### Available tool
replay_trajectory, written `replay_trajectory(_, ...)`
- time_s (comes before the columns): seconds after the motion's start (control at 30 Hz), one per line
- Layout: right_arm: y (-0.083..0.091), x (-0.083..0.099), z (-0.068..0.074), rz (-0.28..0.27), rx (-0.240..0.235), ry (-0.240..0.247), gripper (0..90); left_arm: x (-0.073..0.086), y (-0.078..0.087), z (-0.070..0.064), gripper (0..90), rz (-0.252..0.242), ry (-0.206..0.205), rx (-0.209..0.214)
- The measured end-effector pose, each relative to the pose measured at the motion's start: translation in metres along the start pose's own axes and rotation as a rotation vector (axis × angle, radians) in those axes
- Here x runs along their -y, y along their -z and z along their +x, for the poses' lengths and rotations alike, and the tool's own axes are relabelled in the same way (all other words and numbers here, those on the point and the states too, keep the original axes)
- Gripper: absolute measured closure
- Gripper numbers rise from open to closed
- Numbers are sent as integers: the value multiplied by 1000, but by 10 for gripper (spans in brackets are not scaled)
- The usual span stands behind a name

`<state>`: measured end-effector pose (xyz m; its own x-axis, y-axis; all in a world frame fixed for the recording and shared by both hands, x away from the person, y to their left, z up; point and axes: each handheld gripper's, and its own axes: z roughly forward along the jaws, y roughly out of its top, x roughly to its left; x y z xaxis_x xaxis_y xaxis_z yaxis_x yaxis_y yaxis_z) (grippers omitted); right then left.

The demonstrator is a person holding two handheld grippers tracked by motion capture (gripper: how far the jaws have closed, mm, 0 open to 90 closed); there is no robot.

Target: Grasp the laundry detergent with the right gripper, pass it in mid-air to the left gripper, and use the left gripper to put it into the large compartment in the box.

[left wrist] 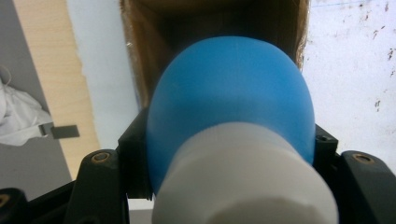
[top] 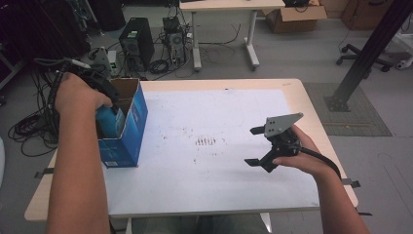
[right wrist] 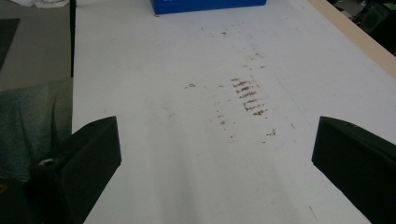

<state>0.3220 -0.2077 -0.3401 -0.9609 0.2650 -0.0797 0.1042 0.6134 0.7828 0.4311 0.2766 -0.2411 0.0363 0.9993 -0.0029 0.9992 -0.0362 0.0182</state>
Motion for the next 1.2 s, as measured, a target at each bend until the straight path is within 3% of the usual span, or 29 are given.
replay_trajectory(0.63, -6, 1, 1, 1, -13, 1, 15, -2, -32, 4, 380, 21, 17, -8)
replay_trajectory(1.2, -7, 3, 2, -2, -12, -2, 15, -1, -42, 4, 379, 21, 5, -14)
